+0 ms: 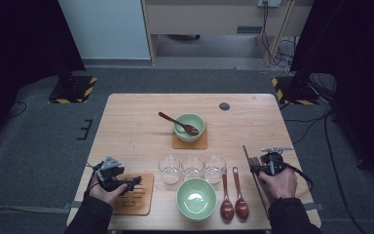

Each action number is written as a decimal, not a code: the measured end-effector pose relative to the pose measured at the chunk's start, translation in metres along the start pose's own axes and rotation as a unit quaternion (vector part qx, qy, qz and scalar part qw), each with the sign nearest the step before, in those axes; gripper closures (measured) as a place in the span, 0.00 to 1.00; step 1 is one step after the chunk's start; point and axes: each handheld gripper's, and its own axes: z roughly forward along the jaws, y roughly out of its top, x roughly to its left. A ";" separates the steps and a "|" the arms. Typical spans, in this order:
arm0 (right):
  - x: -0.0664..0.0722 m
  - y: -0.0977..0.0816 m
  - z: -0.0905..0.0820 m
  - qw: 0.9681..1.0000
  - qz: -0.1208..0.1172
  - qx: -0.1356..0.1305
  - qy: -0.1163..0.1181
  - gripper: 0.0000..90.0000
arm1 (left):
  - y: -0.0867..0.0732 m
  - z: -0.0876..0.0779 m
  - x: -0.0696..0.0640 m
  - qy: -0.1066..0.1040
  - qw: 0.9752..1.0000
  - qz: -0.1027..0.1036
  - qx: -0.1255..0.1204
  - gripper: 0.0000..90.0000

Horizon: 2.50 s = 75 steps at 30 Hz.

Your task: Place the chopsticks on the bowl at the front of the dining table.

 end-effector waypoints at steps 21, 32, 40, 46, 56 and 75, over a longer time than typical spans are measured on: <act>-0.003 0.010 -0.019 0.995 0.020 -0.084 0.043 0.94 | 0.000 0.000 0.000 0.001 1.000 0.000 0.002 0.18; -0.002 0.015 -0.027 0.991 0.012 -0.119 0.052 0.94 | 0.000 0.000 0.000 0.002 1.000 0.000 0.002 0.18; -0.001 0.019 -0.034 0.989 0.008 -0.138 0.058 0.94 | 0.000 0.000 0.000 0.002 1.000 0.000 0.002 0.18; -0.001 0.023 -0.040 0.986 0.007 -0.153 0.059 0.94 | 0.000 0.001 0.000 0.003 1.000 0.001 0.003 0.18; 0.003 0.044 -0.051 0.979 0.012 -0.189 0.071 0.94 | -0.001 0.002 0.001 0.002 1.000 0.001 0.005 0.18; 0.021 0.095 -0.056 0.971 -0.007 -0.224 0.078 0.94 | 0.000 0.004 0.002 0.000 1.000 0.002 0.010 0.18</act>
